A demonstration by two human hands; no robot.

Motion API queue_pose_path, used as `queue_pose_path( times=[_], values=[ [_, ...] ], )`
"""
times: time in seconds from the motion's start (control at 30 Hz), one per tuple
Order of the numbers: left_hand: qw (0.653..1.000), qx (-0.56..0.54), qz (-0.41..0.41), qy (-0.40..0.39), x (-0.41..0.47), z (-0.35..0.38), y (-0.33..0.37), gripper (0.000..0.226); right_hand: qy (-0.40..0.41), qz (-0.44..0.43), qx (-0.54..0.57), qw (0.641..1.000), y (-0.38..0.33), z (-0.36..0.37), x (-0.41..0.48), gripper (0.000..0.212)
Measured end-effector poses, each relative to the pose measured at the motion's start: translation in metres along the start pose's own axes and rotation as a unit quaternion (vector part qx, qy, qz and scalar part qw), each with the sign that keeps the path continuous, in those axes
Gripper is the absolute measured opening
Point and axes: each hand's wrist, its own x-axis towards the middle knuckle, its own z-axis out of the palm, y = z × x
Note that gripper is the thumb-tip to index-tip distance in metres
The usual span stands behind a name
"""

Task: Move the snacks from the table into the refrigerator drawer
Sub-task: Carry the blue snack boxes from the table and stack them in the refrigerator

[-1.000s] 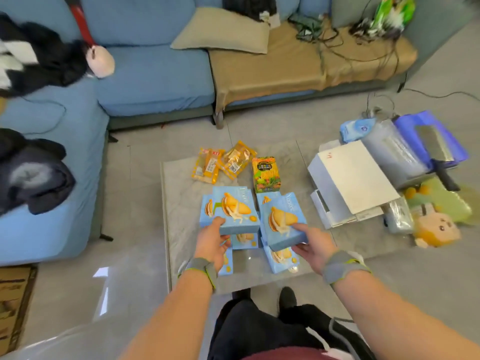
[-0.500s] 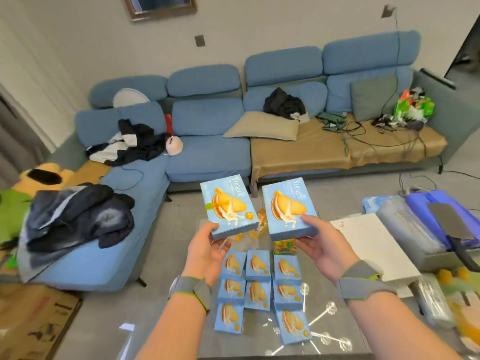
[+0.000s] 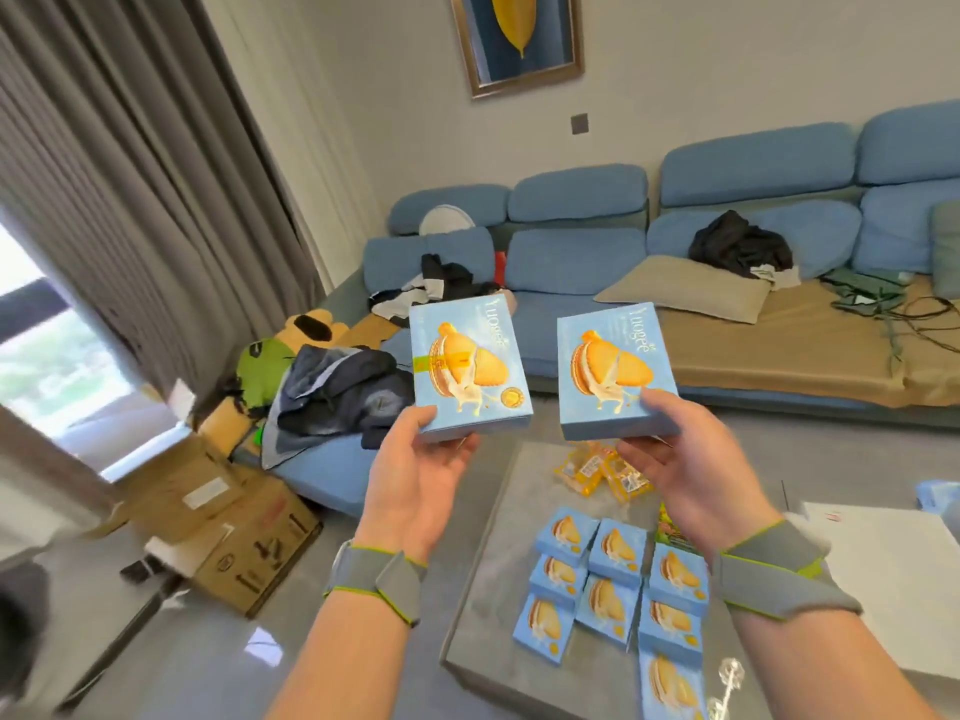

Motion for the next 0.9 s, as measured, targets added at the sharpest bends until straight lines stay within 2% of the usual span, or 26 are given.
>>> queue_pose_path(
  times=[0.13, 0.23, 0.37, 0.47, 0.67, 0.9],
  values=[
    [0.999, -0.019, 0.042, 0.027, -0.027, -0.035, 0.04, 0.038, -0.047, 0.011, -0.009, 0.999, 0.019, 0.052, -0.025, 0.052],
    [0.996, -0.027, 0.078, 0.045, -0.05, -0.079, 0.076, 0.033, -0.087, 0.03, -0.025, 0.995, 0.047, 0.102, -0.051, 0.044],
    [0.99, -0.041, 0.107, 0.083, -0.082, -0.13, 0.114, 0.033, -0.125, 0.047, -0.031, 0.991, 0.082, 0.153, -0.081, 0.049],
    [0.98, -0.06, 0.146, 0.121, -0.12, -0.197, 0.159, 0.038, -0.182, 0.084, -0.054, 0.978, 0.132, 0.214, -0.12, 0.051],
    [0.951, -0.089, 0.223, 0.194, -0.202, -0.335, 0.235, 0.029, -0.273, 0.138, -0.106, 0.946, 0.243, 0.329, -0.206, 0.038],
    [0.914, -0.107, 0.293, 0.259, -0.277, -0.438, 0.287, 0.031, -0.364, 0.177, -0.134, 0.905, 0.331, 0.413, -0.283, 0.037]
  ],
)
